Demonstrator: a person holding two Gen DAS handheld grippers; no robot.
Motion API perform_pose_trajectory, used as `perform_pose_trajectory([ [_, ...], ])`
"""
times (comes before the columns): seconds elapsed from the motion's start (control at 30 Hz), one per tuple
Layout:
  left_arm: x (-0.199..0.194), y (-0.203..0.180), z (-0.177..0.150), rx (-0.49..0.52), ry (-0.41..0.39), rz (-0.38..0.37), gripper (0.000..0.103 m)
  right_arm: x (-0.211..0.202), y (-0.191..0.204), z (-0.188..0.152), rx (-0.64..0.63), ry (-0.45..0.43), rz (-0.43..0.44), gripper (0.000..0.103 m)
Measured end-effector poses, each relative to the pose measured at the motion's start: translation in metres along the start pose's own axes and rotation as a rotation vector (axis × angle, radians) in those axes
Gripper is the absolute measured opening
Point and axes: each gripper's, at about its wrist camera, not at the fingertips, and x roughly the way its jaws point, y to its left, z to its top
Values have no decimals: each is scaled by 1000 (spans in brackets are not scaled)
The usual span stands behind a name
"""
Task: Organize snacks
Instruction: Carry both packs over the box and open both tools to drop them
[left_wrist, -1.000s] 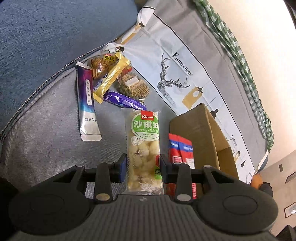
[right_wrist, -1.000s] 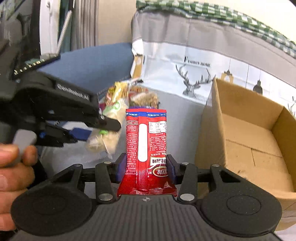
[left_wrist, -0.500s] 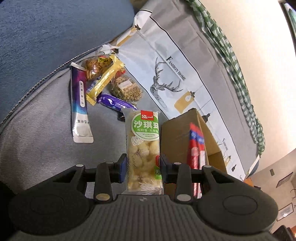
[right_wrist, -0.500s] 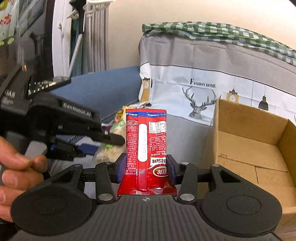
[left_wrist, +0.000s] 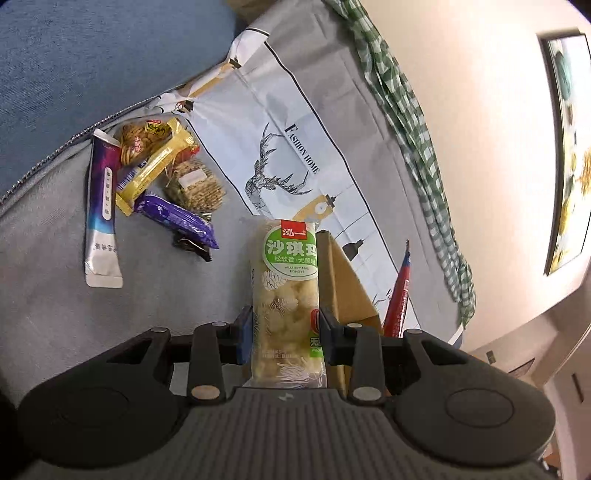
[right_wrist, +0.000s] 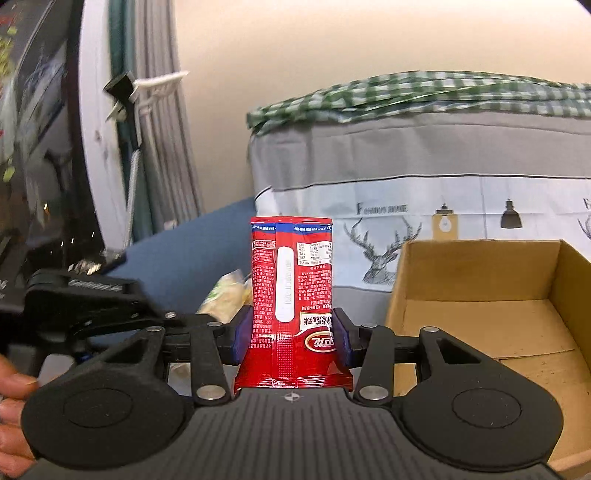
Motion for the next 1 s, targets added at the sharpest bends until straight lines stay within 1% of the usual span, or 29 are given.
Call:
perform_pose_trajectory([
  [0.17,14,-21,-2,-25,9,-29,40,-3,-21,10,62,-52,-25,47],
  [0.3,37,-49,-7,-5,41,-59,40,-11,-39,16,108,-102,-69,47],
  [0.47,79,-98,-13,49,90,-122,40,-21,-67,23,168,-159,-164,47],
  [0.63,118,-140,-13,117,115,-163,40,-28,-94,25,224,-198,-268,47],
  [0.7,132,-152,-13,136,123,-163,40,-29,-101,25,233,-198,-304,47],
  [0.8,149,-164,-15,155,138,-162,40,-28,-111,22,251,-175,-364,47],
  [0.87,158,-171,-17,185,148,-155,40,-27,-119,21,270,-160,-399,47],
  [1.0,168,-175,-23,199,169,-152,40,-26,-129,20,297,-161,-445,47],
])
